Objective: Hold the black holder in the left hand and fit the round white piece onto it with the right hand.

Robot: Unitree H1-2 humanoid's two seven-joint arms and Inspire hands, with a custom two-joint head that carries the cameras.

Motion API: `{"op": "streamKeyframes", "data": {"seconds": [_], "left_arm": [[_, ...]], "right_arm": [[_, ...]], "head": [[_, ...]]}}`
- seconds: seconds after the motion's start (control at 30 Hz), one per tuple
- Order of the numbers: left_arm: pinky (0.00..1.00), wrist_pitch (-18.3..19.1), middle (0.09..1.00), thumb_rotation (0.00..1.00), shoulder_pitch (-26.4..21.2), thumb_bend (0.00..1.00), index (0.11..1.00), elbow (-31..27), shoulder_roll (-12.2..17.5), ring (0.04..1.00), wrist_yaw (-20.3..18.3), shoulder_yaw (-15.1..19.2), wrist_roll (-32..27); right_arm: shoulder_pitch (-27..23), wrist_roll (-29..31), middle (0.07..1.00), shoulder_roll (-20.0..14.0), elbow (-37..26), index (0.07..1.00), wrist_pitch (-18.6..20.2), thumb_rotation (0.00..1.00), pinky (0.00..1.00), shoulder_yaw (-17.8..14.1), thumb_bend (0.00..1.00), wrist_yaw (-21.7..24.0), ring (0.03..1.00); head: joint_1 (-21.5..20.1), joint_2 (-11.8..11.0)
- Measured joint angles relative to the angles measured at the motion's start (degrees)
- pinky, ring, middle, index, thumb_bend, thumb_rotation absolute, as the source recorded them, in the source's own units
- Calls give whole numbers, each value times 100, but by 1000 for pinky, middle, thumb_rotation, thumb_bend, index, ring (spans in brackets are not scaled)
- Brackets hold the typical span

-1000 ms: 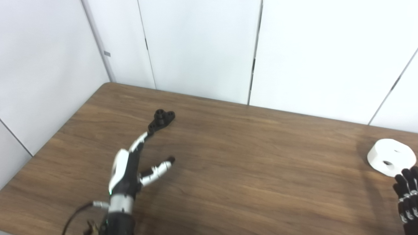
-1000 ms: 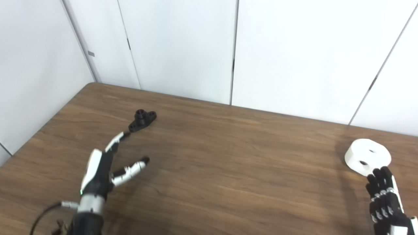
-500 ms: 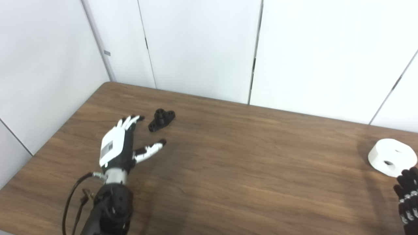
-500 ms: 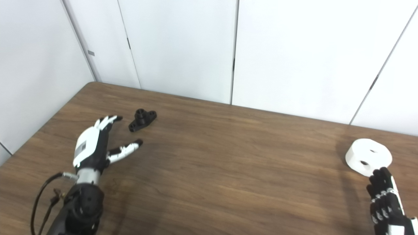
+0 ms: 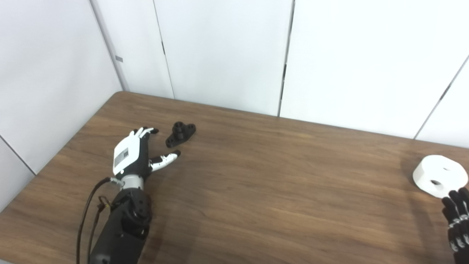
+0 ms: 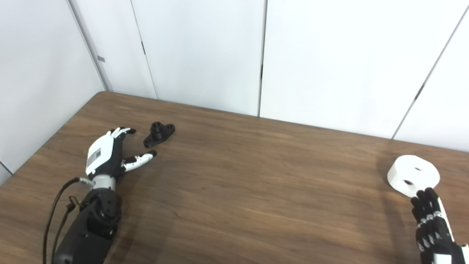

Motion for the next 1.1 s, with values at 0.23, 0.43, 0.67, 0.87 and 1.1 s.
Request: {"op": "streamKeyframes", "data": {"seconds": [0.23,0.43,0.67,0.87,1.1], "left_arm": [[1000,-13,925,357,-196,795,806,356,-2,977,44,-1,-145],[996,-10,910,349,-287,795,786,570,-3,961,55,-14,-249],[980,-16,896,336,-417,777,752,759,-2,949,115,-46,-430],[947,-97,893,344,-503,765,742,920,49,944,246,-180,-433],[949,-255,891,339,-558,753,705,1115,74,946,398,-269,-441]], "right_arm": [[15,-22,968,2,-16,964,5,937,1000,5,724,-2,970],[39,3,959,7,-36,955,4,900,1000,2,730,-2,961],[118,-12,955,34,-119,952,23,924,1000,4,714,-52,964],[149,-100,950,52,-156,945,54,931,1000,7,721,-106,963],[148,-142,960,60,-157,945,86,923,1000,6,725,-108,974]], "head": [[-26,18],[-62,26],[-88,44],[-88,44],[-167,62]]}}
